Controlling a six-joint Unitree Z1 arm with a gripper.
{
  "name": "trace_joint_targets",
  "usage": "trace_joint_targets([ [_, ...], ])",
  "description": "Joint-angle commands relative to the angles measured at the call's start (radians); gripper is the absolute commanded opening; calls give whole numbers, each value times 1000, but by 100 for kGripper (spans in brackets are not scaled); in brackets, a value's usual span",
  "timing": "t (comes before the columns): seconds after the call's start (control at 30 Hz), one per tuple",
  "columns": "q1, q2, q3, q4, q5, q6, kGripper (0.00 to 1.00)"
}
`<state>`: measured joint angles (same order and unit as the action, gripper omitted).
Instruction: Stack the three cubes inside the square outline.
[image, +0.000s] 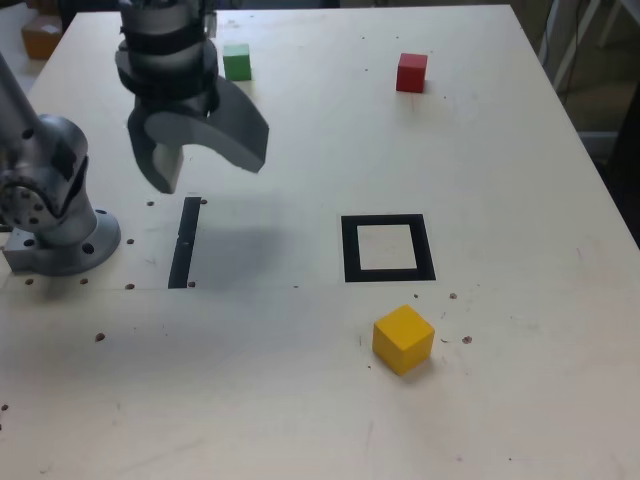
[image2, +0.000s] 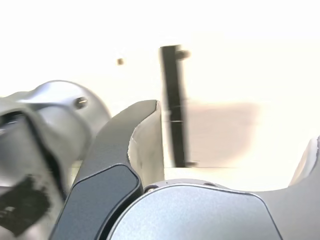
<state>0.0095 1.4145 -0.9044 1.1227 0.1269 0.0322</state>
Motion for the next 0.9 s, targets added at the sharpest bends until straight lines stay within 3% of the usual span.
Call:
trace_joint_targets([
  [0.0, 23, 26, -44, 10, 7, 32, 99],
  [0.23, 96, 214, -276, 146, 19, 145, 98],
  [0.43, 162, 333, -496, 183, 38, 244, 98],
  [0.87, 451, 580, -967, 306, 36, 502, 96],
])
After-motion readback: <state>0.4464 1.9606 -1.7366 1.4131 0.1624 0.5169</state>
